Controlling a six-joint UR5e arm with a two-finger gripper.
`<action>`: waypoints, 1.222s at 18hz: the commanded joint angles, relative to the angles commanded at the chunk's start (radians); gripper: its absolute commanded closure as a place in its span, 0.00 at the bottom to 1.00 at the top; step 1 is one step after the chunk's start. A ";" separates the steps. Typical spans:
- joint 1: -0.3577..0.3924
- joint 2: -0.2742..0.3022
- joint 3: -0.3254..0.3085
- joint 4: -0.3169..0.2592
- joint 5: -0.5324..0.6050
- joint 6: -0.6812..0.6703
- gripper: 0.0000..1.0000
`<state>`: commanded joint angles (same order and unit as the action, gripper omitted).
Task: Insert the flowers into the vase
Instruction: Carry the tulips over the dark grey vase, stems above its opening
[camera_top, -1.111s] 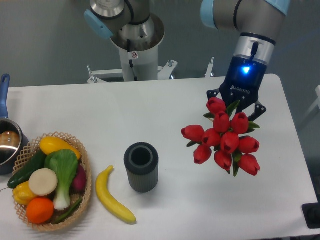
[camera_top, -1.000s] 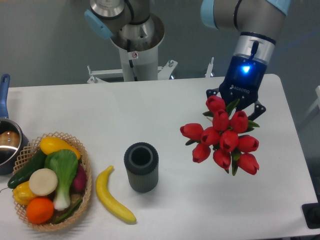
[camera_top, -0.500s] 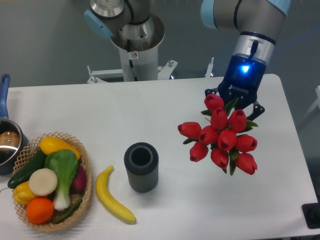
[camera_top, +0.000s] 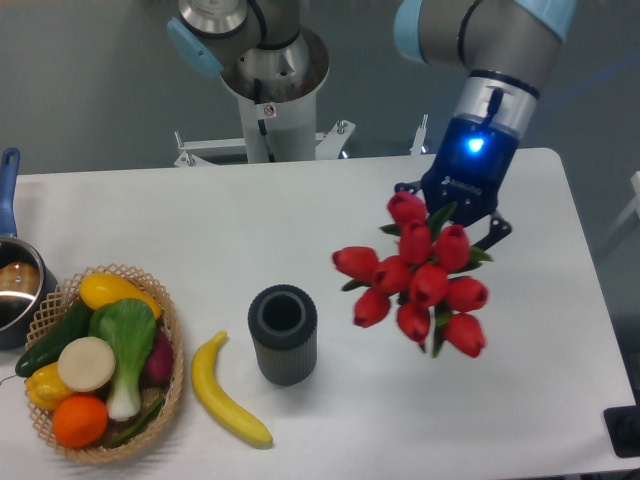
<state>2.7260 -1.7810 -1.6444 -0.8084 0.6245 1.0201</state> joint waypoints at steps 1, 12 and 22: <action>-0.009 0.000 -0.002 0.000 -0.034 0.000 0.78; -0.069 -0.058 -0.015 0.008 -0.402 0.170 0.78; -0.112 -0.078 -0.081 0.008 -0.445 0.186 0.78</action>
<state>2.6139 -1.8592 -1.7256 -0.8007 0.1795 1.2057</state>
